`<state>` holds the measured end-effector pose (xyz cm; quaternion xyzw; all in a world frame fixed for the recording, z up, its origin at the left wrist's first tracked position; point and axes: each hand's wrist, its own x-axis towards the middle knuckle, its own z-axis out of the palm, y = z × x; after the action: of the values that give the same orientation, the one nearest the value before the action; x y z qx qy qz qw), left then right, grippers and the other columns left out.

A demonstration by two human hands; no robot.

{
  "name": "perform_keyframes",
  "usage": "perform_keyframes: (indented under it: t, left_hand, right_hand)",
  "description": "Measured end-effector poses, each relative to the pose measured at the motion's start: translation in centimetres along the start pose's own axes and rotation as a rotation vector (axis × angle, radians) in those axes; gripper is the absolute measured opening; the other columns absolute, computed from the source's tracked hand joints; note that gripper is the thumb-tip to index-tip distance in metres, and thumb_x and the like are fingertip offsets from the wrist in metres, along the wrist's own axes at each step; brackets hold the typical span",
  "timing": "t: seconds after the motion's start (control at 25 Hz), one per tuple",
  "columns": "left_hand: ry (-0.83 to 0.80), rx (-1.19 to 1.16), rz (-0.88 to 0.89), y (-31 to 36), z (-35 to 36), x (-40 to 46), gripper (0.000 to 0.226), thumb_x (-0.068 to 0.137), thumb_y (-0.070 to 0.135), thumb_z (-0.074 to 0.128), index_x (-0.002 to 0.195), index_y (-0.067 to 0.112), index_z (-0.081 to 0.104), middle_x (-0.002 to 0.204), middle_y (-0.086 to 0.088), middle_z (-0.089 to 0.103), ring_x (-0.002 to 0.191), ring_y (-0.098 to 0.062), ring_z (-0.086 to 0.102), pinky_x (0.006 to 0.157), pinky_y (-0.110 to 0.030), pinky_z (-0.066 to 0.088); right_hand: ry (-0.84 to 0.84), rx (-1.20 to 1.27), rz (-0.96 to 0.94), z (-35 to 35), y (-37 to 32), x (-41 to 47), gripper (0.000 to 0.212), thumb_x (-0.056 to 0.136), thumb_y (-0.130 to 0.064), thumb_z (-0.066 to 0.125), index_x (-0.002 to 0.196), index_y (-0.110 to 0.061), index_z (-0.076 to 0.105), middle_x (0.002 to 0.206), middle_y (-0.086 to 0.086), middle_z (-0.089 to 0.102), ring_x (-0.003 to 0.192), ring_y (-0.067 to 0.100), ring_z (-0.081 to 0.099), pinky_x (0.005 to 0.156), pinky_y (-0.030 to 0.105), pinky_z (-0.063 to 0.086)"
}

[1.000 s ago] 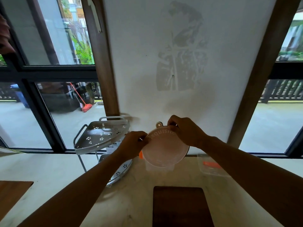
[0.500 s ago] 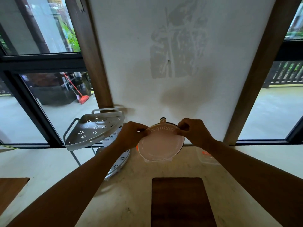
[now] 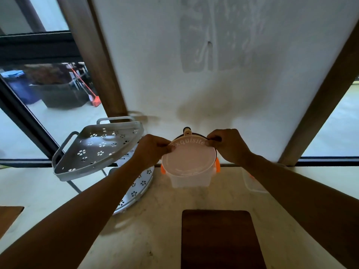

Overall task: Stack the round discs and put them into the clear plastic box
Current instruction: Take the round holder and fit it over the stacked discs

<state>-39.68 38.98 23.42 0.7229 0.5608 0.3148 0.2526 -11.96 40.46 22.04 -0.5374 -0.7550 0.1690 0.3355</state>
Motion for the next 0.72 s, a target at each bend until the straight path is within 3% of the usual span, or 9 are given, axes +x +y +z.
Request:
perform_keyframes:
  t: [0.12,0.32,0.56,0.72]
  left_hand:
    - [-0.001,-0.010,-0.025,-2.0,1.4,2.6,0.009,0.077,0.026,0.081,0.086,0.026,0.079,0.058,0.026,0.067,0.060,0.007,0.066,0.053,-0.005,0.047]
    - [0.012,0.024,-0.056,-5.1,4.0,6.6,0.014,0.079,0.031,0.079,0.090,0.022,0.079,0.077,0.007,0.077,0.062,0.006,0.065,0.065,-0.019,0.053]
    - [-0.004,0.178,-0.040,-9.8,8.3,9.7,0.015,0.084,0.033,0.074,0.093,0.023,0.079,0.087,0.002,0.079,0.060,0.008,0.057,0.062,-0.015,0.043]
    - [-0.034,0.248,-0.037,-12.3,10.6,10.2,0.016,0.087,0.032,0.071,0.096,0.021,0.079,0.091,0.000,0.079,0.073,-0.006,0.060,0.073,-0.025,0.045]
  right_hand:
    - [-0.015,-0.026,0.009,1.5,1.8,2.0,0.007,0.085,-0.027,0.073,0.088,-0.022,0.075,0.075,-0.013,0.068,0.068,-0.002,0.061,0.062,0.010,0.038]
    - [-0.012,-0.098,-0.012,4.1,4.8,4.2,0.013,0.090,-0.026,0.068,0.093,-0.017,0.076,0.084,-0.001,0.074,0.070,0.014,0.063,0.067,0.029,0.051]
    - [0.008,-0.036,0.112,8.9,9.3,5.1,0.008,0.087,-0.023,0.071,0.088,-0.016,0.075,0.081,-0.001,0.073,0.072,0.014,0.063,0.064,0.027,0.046]
    - [-0.018,-0.021,0.190,11.7,11.8,5.3,0.007,0.086,-0.021,0.071,0.090,-0.017,0.075,0.083,0.000,0.074,0.075,0.016,0.065,0.068,0.031,0.049]
